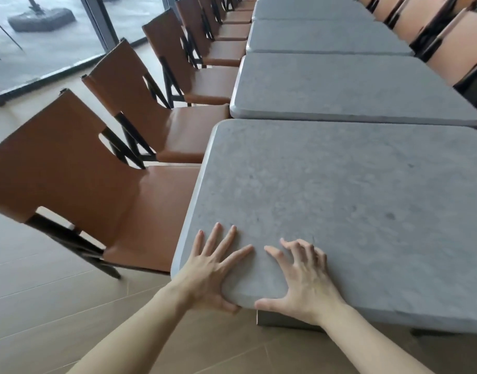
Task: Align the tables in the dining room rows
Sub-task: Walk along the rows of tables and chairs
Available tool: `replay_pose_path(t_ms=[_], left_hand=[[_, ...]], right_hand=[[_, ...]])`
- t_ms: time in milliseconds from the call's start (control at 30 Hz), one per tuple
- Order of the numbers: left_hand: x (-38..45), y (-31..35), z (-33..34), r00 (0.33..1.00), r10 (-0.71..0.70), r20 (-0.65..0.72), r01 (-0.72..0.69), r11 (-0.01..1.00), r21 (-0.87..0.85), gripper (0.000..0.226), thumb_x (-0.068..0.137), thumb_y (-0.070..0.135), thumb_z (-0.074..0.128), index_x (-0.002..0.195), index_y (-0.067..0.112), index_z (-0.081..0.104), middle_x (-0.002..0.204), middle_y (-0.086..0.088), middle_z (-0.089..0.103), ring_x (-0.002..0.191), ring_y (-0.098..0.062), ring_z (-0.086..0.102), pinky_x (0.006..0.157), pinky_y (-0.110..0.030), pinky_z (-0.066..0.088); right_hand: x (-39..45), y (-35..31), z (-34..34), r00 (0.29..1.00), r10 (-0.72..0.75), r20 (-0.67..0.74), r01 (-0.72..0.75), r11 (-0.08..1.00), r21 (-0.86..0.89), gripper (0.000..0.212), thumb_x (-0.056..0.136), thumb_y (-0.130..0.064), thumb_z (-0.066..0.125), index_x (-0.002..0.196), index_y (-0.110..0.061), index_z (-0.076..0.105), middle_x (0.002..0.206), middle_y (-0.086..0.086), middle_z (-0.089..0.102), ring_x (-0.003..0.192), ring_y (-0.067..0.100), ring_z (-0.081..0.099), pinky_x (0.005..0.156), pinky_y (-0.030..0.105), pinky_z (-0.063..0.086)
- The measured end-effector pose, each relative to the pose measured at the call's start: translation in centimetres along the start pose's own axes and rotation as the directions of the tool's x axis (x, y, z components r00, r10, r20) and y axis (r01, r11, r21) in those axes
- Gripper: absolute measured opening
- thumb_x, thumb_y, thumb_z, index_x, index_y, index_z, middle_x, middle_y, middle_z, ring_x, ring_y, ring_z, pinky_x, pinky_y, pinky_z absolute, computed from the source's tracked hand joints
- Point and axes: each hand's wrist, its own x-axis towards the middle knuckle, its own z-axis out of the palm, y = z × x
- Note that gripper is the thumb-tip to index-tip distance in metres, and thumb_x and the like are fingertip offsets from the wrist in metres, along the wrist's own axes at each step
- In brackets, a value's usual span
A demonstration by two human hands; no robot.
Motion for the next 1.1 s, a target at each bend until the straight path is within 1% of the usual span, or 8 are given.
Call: replay_pose_path(t_ms=[67,133,200,267,400,533,700,1100], left_hand=[[0.1,0.0,0.0,0.999,0.012,-0.030,-0.012,1.000,0.023,0.127,0.059,0.084,0.057,0.155,0.044,-0.016,0.166,-0.007,-0.024,0.148,-0.041,-0.031,0.119,-0.066,-0.008],[0.0,0.5,-0.6,1.000,0.001,-0.010,0.000,1.000,0.026,0.126,0.058,0.084,0.055,0.157,0.040,-0.009,0.167,-0.008,-0.019,0.150,-0.042,-0.026,0.119,-0.066,-0.004],[-0.1,1.3,-1.0,1.000,-0.029,0.001,0.029,0.999,0.021,0.126,0.054,0.085,0.052,0.156,0.037,-0.004,0.167,-0.009,-0.015,0.151,-0.042,-0.022,0.120,-0.066,-0.002],[-0.2,2.2,-1.0,0.998,-0.060,-0.034,0.060,0.998,-0.007,0.125,0.054,0.084,0.053,0.156,0.036,-0.002,0.167,-0.008,-0.013,0.151,-0.041,-0.021,0.120,-0.065,-0.003],[-0.3,2.6,0.3,0.990,-0.084,-0.116,0.084,0.996,-0.004,0.123,0.059,0.086,0.060,0.155,0.037,0.000,0.168,-0.008,-0.011,0.152,-0.039,-0.018,0.121,-0.064,-0.004],[-0.3,2.3,0.7,0.982,-0.082,-0.172,0.088,0.996,0.026,0.122,0.049,0.093,0.044,0.152,0.043,0.000,0.168,-0.007,-0.004,0.154,-0.038,-0.010,0.121,-0.064,0.003],[0.0,2.0,0.9,0.984,-0.083,-0.155,0.092,0.994,0.053,0.126,0.048,0.097,0.034,0.154,0.050,-0.014,0.168,-0.007,-0.013,0.154,-0.036,-0.015,0.122,-0.062,-0.002],[0.2,1.3,0.8,0.989,-0.041,-0.145,0.047,0.998,0.037,0.123,0.052,0.098,0.038,0.153,0.053,-0.017,0.168,-0.006,-0.015,0.154,-0.036,-0.017,0.122,-0.061,-0.006]], right_hand=[[-0.5,0.2,-0.1,0.999,-0.034,0.025,0.034,0.999,-0.021,0.111,0.058,-0.099,0.044,0.151,-0.041,0.032,0.152,0.004,0.036,0.140,0.027,0.027,0.114,0.045,0.014],[-1.4,1.1,-0.7,0.990,-0.084,0.111,0.087,0.996,-0.022,0.115,0.061,-0.096,0.046,0.158,-0.043,0.015,0.165,-0.003,0.013,0.152,0.021,0.009,0.120,0.041,0.003],[-2.1,2.0,-1.4,0.980,-0.121,0.158,0.133,0.989,-0.068,0.116,0.064,-0.094,0.044,0.159,-0.043,0.002,0.168,-0.012,-0.006,0.155,0.013,-0.007,0.122,0.035,-0.004],[-2.6,2.5,-1.4,0.979,-0.149,0.138,0.166,0.978,-0.123,0.114,0.067,-0.093,0.042,0.159,-0.042,-0.003,0.168,-0.015,-0.011,0.155,0.009,-0.009,0.122,0.032,-0.008],[-2.9,2.3,-0.4,0.989,-0.119,0.084,0.132,0.976,-0.172,0.112,0.064,-0.095,0.031,0.158,-0.045,-0.003,0.169,-0.016,-0.008,0.155,0.005,-0.006,0.126,0.046,-0.007],[-3.9,2.1,0.9,0.997,-0.080,-0.019,0.074,0.977,-0.200,0.111,0.063,-0.094,0.025,0.159,-0.043,0.005,0.169,-0.015,0.000,0.156,0.007,0.000,0.125,0.055,0.003],[-3.9,2.4,2.5,0.962,-0.112,-0.248,0.044,0.964,-0.264,0.105,0.062,-0.093,0.041,0.148,-0.033,0.049,0.155,-0.001,0.048,0.143,0.021,0.047,0.106,0.072,0.036],[-3.0,3.0,3.2,0.942,-0.152,-0.300,0.052,0.947,-0.318,0.103,0.062,-0.092,0.043,0.143,-0.029,0.056,0.146,0.004,0.058,0.134,0.025,0.056,0.096,0.074,0.043]])
